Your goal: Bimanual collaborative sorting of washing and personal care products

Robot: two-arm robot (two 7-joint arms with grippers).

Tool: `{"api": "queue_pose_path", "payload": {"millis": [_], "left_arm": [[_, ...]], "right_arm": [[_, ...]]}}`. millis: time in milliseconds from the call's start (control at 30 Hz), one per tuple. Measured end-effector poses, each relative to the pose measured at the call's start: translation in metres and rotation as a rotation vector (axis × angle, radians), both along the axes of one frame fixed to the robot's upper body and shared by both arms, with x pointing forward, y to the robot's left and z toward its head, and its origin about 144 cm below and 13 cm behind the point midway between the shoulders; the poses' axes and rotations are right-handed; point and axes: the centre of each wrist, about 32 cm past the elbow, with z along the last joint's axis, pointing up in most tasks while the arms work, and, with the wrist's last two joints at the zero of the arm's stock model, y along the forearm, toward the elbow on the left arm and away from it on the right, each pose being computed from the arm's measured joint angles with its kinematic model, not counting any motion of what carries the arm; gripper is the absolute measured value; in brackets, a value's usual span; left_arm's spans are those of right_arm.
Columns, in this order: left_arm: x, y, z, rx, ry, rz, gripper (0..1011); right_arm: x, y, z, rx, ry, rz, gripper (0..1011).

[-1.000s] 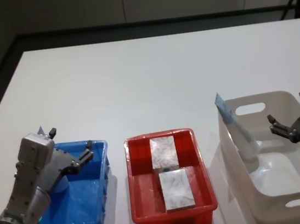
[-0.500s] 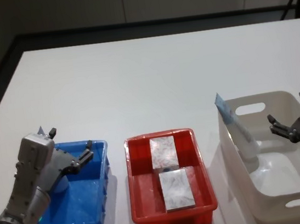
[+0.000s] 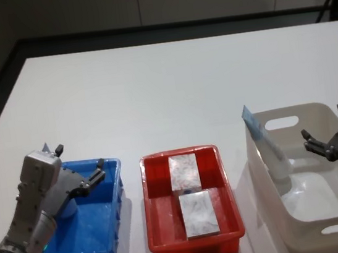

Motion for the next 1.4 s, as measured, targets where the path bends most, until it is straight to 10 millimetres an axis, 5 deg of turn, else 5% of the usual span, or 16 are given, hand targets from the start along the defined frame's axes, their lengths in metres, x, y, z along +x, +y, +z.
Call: {"api": "queue_pose_path", "payload": {"millis": [1400], "left_arm": [[0.0000, 0.0000, 0.0000, 0.000, 0.000, 0.000, 1002]], "right_arm": [[-0.0011, -0.0006, -0.0007, 0.015, 0.010, 0.053, 1001]]}}
